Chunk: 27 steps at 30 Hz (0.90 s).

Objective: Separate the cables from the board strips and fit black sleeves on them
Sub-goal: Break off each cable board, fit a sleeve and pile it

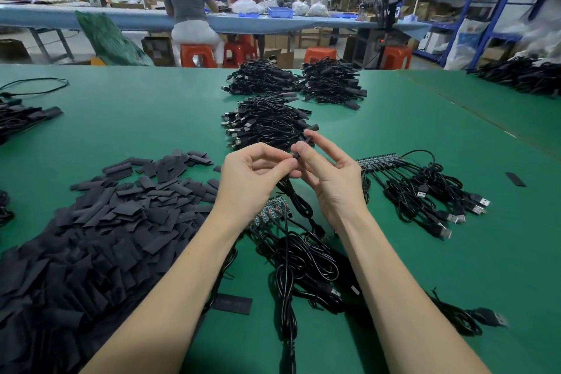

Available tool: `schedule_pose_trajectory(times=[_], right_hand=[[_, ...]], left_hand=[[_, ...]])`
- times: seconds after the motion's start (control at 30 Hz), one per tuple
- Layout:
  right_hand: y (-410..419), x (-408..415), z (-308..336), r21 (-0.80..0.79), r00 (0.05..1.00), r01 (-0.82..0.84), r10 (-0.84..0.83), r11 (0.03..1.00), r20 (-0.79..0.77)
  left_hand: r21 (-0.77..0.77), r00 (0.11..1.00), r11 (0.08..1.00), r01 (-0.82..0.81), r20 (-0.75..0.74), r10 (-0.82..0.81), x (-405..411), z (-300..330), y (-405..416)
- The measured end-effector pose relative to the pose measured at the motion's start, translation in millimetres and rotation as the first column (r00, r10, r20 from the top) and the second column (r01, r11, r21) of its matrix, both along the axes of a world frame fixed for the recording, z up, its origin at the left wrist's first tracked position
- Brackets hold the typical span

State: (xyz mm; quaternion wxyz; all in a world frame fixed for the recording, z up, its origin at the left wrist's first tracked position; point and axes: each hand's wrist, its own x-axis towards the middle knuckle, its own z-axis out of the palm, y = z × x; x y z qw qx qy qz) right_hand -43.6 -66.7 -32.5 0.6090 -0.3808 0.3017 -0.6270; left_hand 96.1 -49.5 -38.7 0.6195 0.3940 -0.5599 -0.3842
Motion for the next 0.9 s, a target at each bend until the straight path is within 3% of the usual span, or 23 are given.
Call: schedule_pose_trajectory(times=[0.17, 0.33, 0.43, 0.5, 0.57, 0.63, 0.77, 0.83, 0.9], right_hand=[[-1, 0, 0, 0.009, 0.999, 0.049, -0.049, 0.999, -0.013], [-6, -8, 4, 0.114, 0.97, 0.202, -0.215, 0.973, 0.117], [-10, -13, 6, 0.138, 0.959, 0.232, -0.25, 0.963, 0.134], [-13, -17, 7, 0.165, 0.967, 0.219, -0.236, 0.962, 0.092], [-14, -22, 7, 0.199, 0.977, 0.2, -0.211, 0.959, 0.038], [-14, -24, 5, 0.232, 0.983, 0.184, -0.185, 0.955, -0.016], [-15, -23, 2, 0.255, 0.988, 0.147, -0.13, 0.956, -0.083], [-16, -22, 1, 0.261, 0.99, 0.123, -0.101, 0.958, -0.094], [-17, -21, -1, 0.262, 0.992, 0.102, -0.078, 0.96, -0.1]], left_hand=[[0.032, 0.998, 0.999, -0.04, 0.048, 0.039, -3, 0, 0], [0.188, 0.947, 0.979, -0.076, 0.32, 0.012, -6, 1, 3], [0.09, 0.928, 0.981, -0.169, 0.351, 0.128, -7, 7, -3], [-0.08, 0.889, 0.971, -0.227, 0.391, 0.24, -7, 19, -16], [-0.281, 0.786, 0.927, -0.248, 0.502, 0.362, -3, 32, -38], [-0.379, 0.629, 0.905, -0.193, 0.66, 0.411, 3, 38, -63], [-0.291, 0.204, 0.949, -0.122, 0.928, 0.311, 8, 13, -102], [-0.251, 0.141, 0.96, -0.124, 0.953, 0.267, 10, -5, -112], [-0.264, 0.161, 0.957, -0.119, 0.946, 0.281, 14, -13, -120]])
